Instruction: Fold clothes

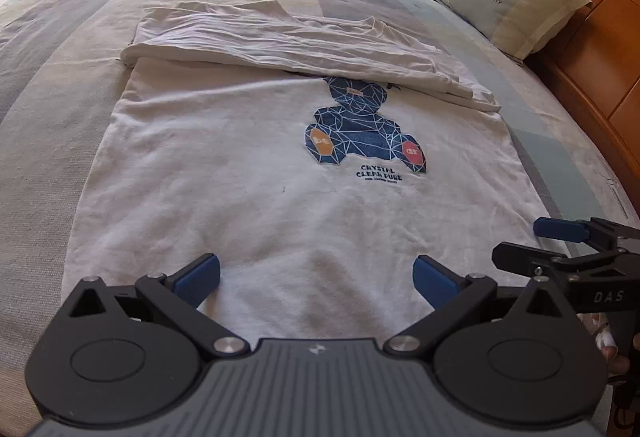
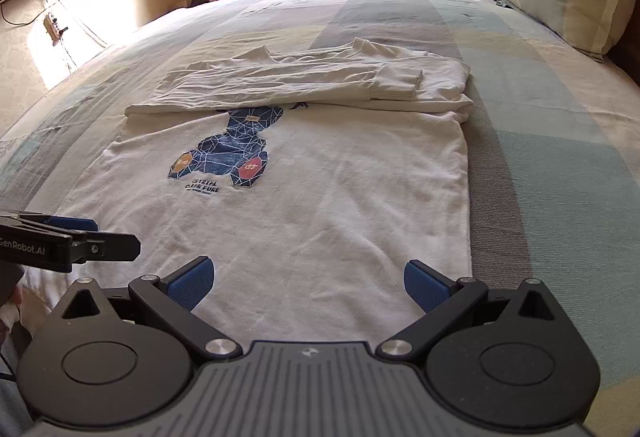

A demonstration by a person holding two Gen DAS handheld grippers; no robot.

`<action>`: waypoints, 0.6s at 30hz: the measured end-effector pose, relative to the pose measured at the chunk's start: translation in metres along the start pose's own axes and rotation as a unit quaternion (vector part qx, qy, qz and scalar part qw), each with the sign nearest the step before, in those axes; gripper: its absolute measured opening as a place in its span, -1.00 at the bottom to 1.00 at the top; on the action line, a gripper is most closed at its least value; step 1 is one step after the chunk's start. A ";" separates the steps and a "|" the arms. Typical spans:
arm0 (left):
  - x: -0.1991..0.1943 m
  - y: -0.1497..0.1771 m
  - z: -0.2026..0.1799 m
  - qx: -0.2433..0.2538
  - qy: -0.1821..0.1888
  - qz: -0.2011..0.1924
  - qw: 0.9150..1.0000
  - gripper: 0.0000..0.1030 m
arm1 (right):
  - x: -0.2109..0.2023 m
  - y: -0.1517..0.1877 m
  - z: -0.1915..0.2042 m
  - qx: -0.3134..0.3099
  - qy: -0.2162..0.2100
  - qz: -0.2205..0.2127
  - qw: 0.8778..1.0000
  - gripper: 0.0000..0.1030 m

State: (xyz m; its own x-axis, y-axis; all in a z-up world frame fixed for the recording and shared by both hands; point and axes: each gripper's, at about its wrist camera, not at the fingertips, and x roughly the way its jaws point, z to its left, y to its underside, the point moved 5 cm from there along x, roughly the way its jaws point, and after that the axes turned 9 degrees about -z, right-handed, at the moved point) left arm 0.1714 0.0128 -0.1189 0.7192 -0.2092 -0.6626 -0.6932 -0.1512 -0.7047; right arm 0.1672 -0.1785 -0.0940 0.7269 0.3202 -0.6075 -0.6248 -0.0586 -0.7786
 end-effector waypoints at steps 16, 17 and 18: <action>-0.008 -0.020 0.030 -0.038 -0.028 -0.064 0.997 0.98 | 0.024 -0.047 -0.013 -0.094 0.045 -0.044 0.994 1.00; -0.009 -0.021 0.031 -0.040 -0.030 -0.068 0.996 0.98 | 0.035 -0.058 -0.014 -0.096 0.044 -0.049 0.993 1.00; -0.009 -0.023 0.033 -0.043 -0.032 -0.072 0.996 0.98 | 0.047 -0.068 -0.016 -0.097 0.050 -0.050 0.993 1.00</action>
State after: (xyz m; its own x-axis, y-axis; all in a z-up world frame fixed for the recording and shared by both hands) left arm 0.1821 0.0502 -0.1054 0.8107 -0.1180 -0.5735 -0.5828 -0.2571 -0.7709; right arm 0.2485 -0.1747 -0.0726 0.8136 0.2395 -0.5299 -0.4879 -0.2148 -0.8461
